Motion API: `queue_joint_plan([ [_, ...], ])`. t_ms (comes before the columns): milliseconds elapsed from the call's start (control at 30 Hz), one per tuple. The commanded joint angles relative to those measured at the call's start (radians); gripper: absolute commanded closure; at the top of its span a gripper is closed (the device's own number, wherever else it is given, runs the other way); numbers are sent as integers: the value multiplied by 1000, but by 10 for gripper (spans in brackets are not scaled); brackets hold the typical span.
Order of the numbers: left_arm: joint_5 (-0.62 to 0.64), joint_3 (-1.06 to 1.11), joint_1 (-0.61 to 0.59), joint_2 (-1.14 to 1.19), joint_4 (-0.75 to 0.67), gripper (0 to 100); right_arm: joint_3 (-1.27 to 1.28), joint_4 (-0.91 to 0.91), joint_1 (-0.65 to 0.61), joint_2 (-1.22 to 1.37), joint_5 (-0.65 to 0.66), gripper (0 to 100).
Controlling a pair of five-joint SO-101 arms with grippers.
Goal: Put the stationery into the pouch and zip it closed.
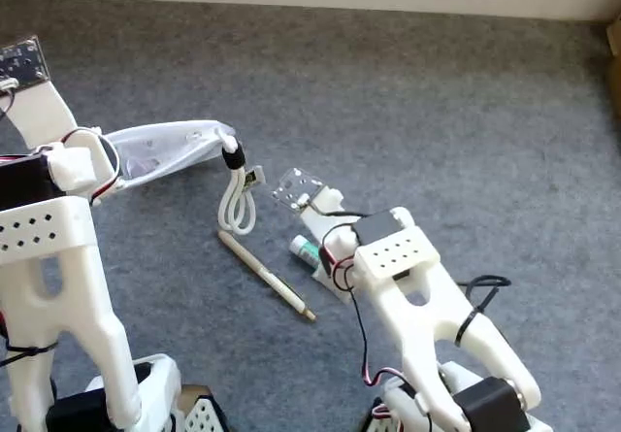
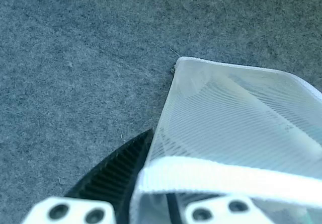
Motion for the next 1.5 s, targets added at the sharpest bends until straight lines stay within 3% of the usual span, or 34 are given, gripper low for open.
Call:
queue_joint_plan([
  [0, 9, -2, -18, -8, -20, 993, -10, -140, -54, -35, -75, 807],
  [200, 9, 44, -18, -16, -74, 993, -15, -223, -87, 8, -98, 807],
  [633, 9, 56, -18, -16, -91, 993, -142, -252, -87, 377, -98, 810],
  [767, 9, 56, -16, -16, -89, 993, -150, -252, -87, 415, -95, 923],
  [867, 11, 53, -15, -16, -84, 993, -150, -252, -88, 403, -95, 996],
  [1100, 12, 53, -12, -16, -83, 993, -134, -246, -88, 255, -98, 993],
  [1467, 11, 33, 90, -18, -38, 993, 13, -248, -88, -38, -101, 993],
])
